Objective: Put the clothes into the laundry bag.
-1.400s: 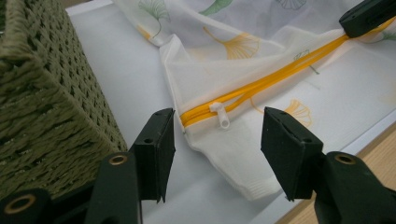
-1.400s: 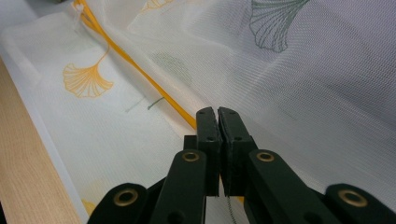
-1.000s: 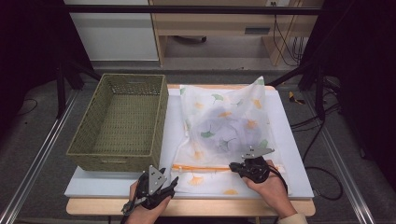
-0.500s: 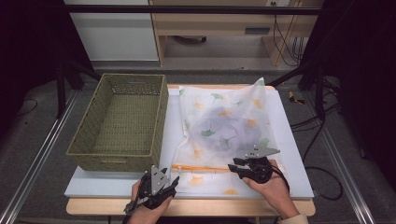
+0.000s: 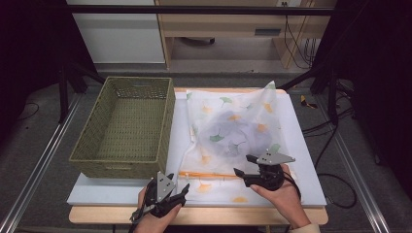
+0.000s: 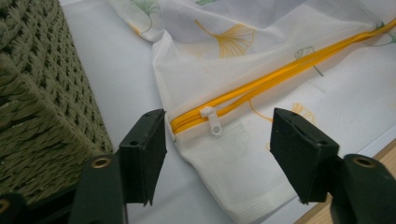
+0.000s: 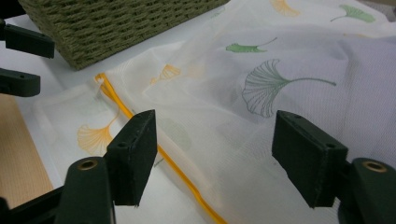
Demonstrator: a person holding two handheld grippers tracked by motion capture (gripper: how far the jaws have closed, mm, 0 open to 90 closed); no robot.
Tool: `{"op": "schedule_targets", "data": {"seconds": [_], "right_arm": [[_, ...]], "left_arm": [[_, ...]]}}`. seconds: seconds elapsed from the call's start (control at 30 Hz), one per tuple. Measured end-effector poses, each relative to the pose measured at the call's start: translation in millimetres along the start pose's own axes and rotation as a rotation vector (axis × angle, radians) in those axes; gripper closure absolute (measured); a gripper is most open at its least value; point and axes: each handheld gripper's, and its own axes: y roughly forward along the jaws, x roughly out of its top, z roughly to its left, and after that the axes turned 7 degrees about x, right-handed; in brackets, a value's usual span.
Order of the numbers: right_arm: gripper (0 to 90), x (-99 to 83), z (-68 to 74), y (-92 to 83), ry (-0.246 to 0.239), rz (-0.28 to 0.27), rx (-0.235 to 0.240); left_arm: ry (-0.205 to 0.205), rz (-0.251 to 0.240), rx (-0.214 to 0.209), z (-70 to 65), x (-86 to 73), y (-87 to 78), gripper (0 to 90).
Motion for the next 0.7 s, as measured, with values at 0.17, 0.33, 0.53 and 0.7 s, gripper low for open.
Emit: {"op": "schedule_targets", "data": {"seconds": [0.17, 0.33, 0.53, 0.7], "right_arm": [[22.9, 5.5, 7.2, 2.9, -0.02, -0.01, -0.026], [17.8, 10.3, 15.7, 6.7, -0.054, -0.013, -0.019], [17.6, 12.4, 21.3, 9.6, -0.069, -0.006, -0.013], [18.7, 10.8, 21.5, 10.9, -0.064, 0.01, -0.015]], "left_arm": [[0.001, -0.006, -0.021, -0.4, 0.0, 1.0, 28.2], [-0.005, -0.013, -0.05, 0.0, -0.3, 1.9, 23.3], [0.005, -0.015, -0.069, 0.8, -0.4, 2.1, 20.7], [-0.009, 0.008, -0.078, 1.7, -1.5, 6.1, 24.3]]}}
